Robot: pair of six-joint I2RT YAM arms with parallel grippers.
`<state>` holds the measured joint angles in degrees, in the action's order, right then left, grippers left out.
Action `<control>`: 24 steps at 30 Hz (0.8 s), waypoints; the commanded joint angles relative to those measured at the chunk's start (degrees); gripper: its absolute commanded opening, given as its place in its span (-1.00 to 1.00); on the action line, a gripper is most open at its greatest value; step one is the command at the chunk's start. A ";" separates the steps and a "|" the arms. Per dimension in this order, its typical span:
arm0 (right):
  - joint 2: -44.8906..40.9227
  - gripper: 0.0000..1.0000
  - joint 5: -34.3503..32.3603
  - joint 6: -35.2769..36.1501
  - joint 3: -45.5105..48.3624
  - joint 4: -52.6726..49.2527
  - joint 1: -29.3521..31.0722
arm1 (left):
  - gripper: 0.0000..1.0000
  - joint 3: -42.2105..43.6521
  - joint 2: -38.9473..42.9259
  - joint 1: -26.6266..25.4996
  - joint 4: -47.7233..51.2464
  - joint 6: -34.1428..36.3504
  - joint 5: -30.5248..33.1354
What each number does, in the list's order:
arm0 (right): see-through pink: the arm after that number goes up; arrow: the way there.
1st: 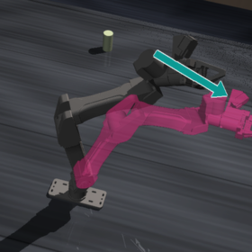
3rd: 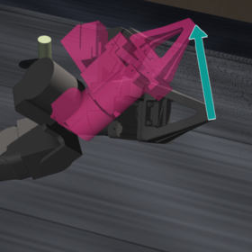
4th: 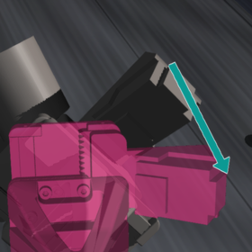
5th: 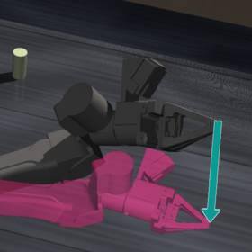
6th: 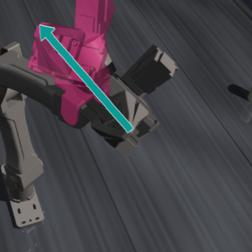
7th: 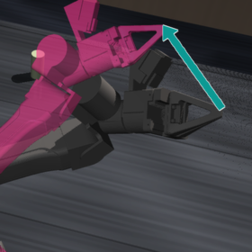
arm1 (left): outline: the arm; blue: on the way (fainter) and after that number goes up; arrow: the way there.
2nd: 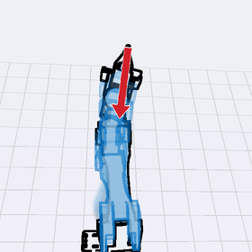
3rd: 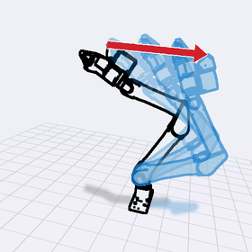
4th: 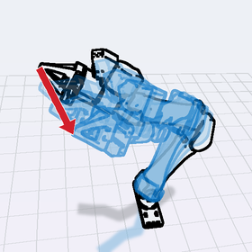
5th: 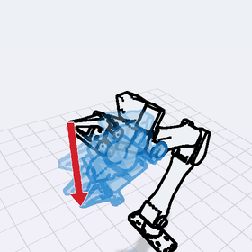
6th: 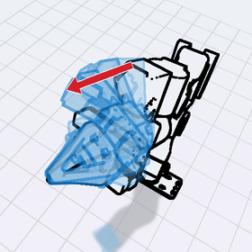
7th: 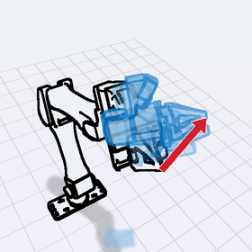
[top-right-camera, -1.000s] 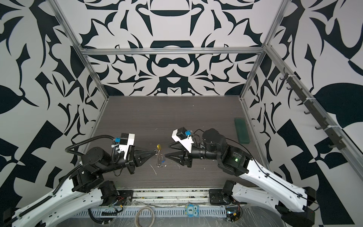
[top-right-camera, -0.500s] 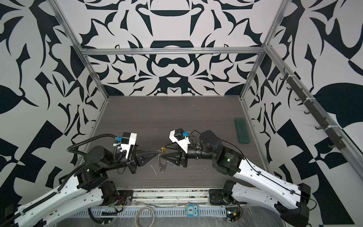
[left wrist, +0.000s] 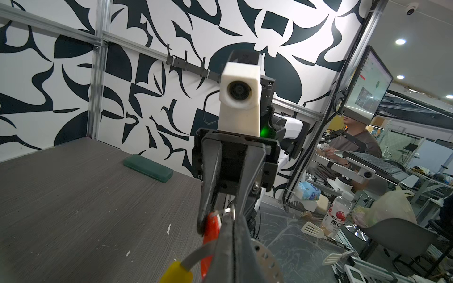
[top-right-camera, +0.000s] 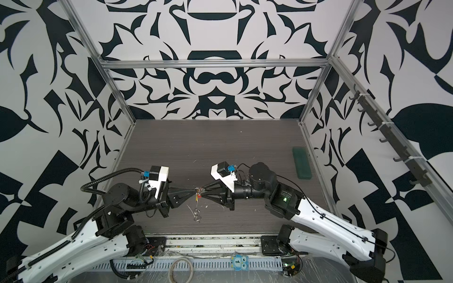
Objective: Remove the keys from the keyring
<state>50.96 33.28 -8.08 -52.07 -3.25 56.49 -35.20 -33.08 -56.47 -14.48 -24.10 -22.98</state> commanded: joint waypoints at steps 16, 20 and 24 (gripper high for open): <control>0.35 -1.00 2.15 -0.77 -0.13 2.51 0.29 | -1.00 1.43 1.37 0.14 -5.30 -1.29 0.77; 1.80 -1.00 3.55 -1.24 -0.22 1.78 0.59 | -1.00 2.28 1.61 0.17 -7.62 -1.73 1.10; 3.21 -1.00 3.29 -1.08 -0.13 0.69 1.97 | -1.00 2.93 2.05 0.14 -9.32 -1.97 1.62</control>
<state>53.47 35.48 -8.91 -51.88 -2.81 57.32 -32.42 -32.16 -56.47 -18.48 -25.34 -22.06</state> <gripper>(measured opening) 0.062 0.046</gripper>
